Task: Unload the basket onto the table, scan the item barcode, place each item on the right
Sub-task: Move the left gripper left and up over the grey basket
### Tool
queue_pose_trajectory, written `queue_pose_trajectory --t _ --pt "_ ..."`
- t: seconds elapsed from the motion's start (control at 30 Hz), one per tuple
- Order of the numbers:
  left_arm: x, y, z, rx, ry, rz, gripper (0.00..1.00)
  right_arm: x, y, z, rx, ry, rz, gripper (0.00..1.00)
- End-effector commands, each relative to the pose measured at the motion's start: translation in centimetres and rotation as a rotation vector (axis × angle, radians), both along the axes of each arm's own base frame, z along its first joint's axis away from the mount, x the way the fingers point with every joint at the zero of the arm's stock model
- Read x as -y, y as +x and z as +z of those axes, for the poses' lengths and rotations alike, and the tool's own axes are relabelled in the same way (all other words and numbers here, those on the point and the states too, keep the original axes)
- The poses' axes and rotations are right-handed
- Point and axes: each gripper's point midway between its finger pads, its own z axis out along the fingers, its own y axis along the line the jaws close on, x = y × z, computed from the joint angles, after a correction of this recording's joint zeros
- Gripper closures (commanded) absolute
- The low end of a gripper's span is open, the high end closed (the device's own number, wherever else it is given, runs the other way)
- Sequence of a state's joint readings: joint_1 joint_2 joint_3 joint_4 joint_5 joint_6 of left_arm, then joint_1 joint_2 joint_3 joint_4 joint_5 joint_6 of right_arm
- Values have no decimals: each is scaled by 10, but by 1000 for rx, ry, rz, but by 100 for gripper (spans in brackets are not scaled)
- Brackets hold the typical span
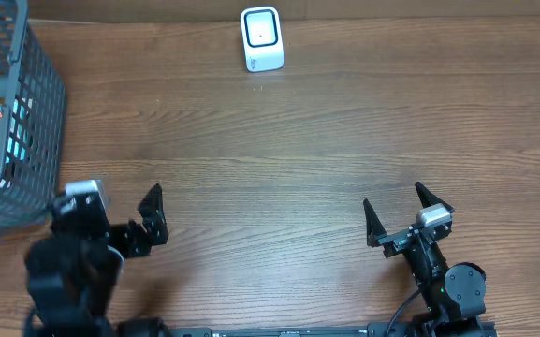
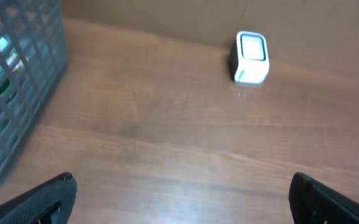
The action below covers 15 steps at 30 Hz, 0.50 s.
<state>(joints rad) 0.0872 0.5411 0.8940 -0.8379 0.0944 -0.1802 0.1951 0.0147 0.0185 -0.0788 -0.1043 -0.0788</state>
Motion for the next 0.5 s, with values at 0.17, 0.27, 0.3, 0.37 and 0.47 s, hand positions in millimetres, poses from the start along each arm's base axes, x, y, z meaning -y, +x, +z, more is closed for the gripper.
queue_pose_trajectory --t 0.17,0.27,0.3,0.37,0.47 --pt "17 27 36 -209 -84 -95 0 1 0 -1 5 4 -3 0" --pt "17 37 41 -227 -88 -98 0 1 0 -1 5 4 -4 0" --pt "17 39 41 -227 -88 -98 2 1 0 -1 5 4 -4 0" --pt "16 43 43 -214 -86 -98 14 1 0 -1 5 4 -4 0" --pt "16 47 48 -201 -86 -97 43 1 0 -1 5 4 -3 0"
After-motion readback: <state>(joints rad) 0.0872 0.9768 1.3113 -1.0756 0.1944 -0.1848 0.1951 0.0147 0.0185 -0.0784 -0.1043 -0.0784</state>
